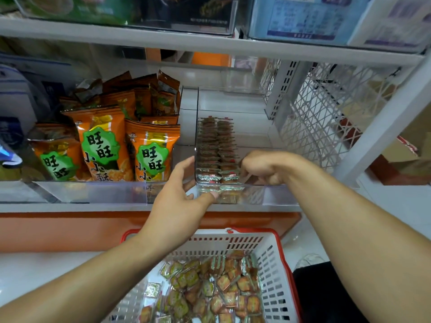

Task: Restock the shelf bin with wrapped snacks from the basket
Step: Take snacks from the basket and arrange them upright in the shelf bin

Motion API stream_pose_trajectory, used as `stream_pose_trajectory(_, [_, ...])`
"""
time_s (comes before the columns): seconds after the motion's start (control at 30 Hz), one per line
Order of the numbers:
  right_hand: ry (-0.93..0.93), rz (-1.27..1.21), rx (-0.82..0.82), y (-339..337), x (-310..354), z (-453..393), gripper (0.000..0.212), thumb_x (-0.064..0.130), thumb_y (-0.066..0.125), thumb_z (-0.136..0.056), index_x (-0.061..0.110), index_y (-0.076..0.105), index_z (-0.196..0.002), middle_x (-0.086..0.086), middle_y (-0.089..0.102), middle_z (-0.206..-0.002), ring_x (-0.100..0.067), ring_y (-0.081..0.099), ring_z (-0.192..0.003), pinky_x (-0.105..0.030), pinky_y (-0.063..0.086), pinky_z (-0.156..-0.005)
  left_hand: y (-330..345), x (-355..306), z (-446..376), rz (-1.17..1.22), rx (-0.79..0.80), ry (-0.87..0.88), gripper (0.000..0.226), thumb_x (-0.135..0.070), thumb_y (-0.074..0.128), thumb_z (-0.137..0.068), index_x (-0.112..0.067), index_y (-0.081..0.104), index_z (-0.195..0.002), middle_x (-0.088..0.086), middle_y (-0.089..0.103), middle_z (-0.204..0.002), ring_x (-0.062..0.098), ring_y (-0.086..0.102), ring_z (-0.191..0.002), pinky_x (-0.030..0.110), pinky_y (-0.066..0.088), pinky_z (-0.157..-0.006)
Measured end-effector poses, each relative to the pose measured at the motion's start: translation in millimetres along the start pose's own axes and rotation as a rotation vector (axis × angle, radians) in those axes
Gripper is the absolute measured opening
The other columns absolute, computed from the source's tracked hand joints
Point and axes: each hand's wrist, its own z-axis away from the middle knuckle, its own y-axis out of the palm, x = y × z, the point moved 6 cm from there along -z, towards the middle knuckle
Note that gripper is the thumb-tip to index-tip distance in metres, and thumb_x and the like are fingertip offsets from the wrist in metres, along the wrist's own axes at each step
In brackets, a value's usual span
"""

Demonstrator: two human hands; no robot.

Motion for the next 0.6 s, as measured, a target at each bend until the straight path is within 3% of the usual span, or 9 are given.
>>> stream_pose_trajectory(0.07, [-0.009,0.010,-0.083,-7.2,2.2,-0.8,0.022,-0.002,0.041,-0.099,0.004,0.059,-0.089,-0.014,0.067,-0.090,-0.019,0.073,-0.055,-0.024,0.052,-0.040,-0.7,1.3,0.7,-0.018,0.010,0.007,0.082,-0.037,0.079,-0.086,-0.050,0.030,-0.151,-0.029,0.049,-0.145,-0.004,0.047,-0.134,0.030,0.039,-0.112])
stream_pose_trajectory(0.1, [-0.022,-0.016,-0.088,-7.2,3.7,-1.7,0.020,-0.002,0.043,-0.097,0.003,0.062,-0.096,-0.016,0.070,-0.097,-0.020,0.075,-0.065,-0.025,0.055,-0.045,-0.8,2.1,1.5,-0.027,0.018,0.012,0.084,-0.039,0.079,-0.086,-0.050,0.028,-0.152,-0.029,0.047,-0.148,-0.002,0.045,-0.136,0.030,0.038,-0.111])
stream_pose_trajectory(0.2, [-0.011,-0.086,-0.046,-1.3,3.2,-1.4,0.025,-0.005,0.048,-0.091,-0.003,0.064,-0.110,-0.024,0.069,-0.111,-0.034,0.072,-0.098,-0.038,0.060,-0.077,-1.2,2.6,3.0,-0.049,0.041,0.023,0.089,-0.041,0.079,-0.085,-0.052,0.023,-0.153,-0.029,0.042,-0.152,0.000,0.041,-0.141,0.025,0.037,-0.107])
stream_pose_trajectory(0.3, [-0.075,-0.023,-0.119,-3.1,11.5,15.1,0.017,-0.002,0.047,-0.092,0.007,0.061,-0.092,-0.017,0.065,-0.101,-0.030,0.067,-0.089,-0.033,0.055,-0.071,-1.4,-0.3,7.8,-0.031,0.043,0.017,0.084,-0.035,0.080,-0.086,-0.047,0.029,-0.153,-0.025,0.049,-0.147,0.001,0.045,-0.138,0.025,0.039,-0.110])
stream_pose_trajectory(0.37, [-0.302,0.161,-0.436,-20.9,32.0,33.5,0.024,0.000,0.049,-0.089,0.018,0.062,-0.100,-0.005,0.063,-0.105,-0.025,0.065,-0.097,-0.031,0.053,-0.076,-6.2,0.7,15.4,0.041,-0.072,0.012,0.067,-0.030,0.080,-0.086,-0.041,0.044,-0.142,-0.019,0.055,-0.141,-0.002,0.053,-0.127,0.018,0.043,-0.102])
stream_pose_trajectory(0.43, [-0.704,0.040,-0.687,-21.1,49.6,71.2,0.036,0.001,0.050,-0.082,0.025,0.068,-0.102,0.009,0.068,-0.098,-0.008,0.065,-0.091,-0.029,0.054,-0.083,-9.9,13.0,25.9,0.171,-0.180,-0.025,0.044,-0.031,0.077,-0.080,-0.038,0.058,-0.119,-0.013,0.066,-0.123,0.001,0.065,-0.109,0.021,0.051,-0.092])
stream_pose_trajectory(0.5, [-1.066,-0.084,-0.699,1.3,49.0,107.8,0.028,-0.001,0.050,-0.076,0.020,0.067,-0.081,0.013,0.065,-0.077,-0.004,0.062,-0.074,-0.024,0.051,-0.072,0.7,32.9,35.2,0.194,-0.106,-0.073,0.029,-0.027,0.074,-0.077,-0.031,0.064,-0.104,-0.006,0.073,-0.102,0.010,0.071,-0.093,0.024,0.057,-0.084])
stream_pose_trajectory(0.57, [-1.255,0.131,-0.564,44.8,32.4,122.6,0.020,-0.001,0.051,-0.074,0.013,0.065,-0.074,0.006,0.062,-0.073,-0.010,0.058,-0.070,-0.023,0.044,-0.067,20.4,61.1,42.7,-0.011,0.106,-0.094,0.022,-0.016,0.075,-0.082,-0.023,0.064,-0.101,0.000,0.071,-0.095,0.018,0.068,-0.088,0.019,0.055,-0.077])
stream_pose_trajectory(0.6, [-1.252,0.289,-0.436,69.4,17.9,117.8,0.019,0.000,0.051,-0.074,0.013,0.065,-0.077,0.003,0.063,-0.076,-0.015,0.058,-0.073,-0.027,0.045,-0.067,30.6,78.9,46.4,-0.200,0.232,-0.085,0.022,-0.013,0.073,-0.085,-0.021,0.062,-0.102,0.000,0.069,-0.097,0.021,0.066,-0.089,0.022,0.053,-0.078])
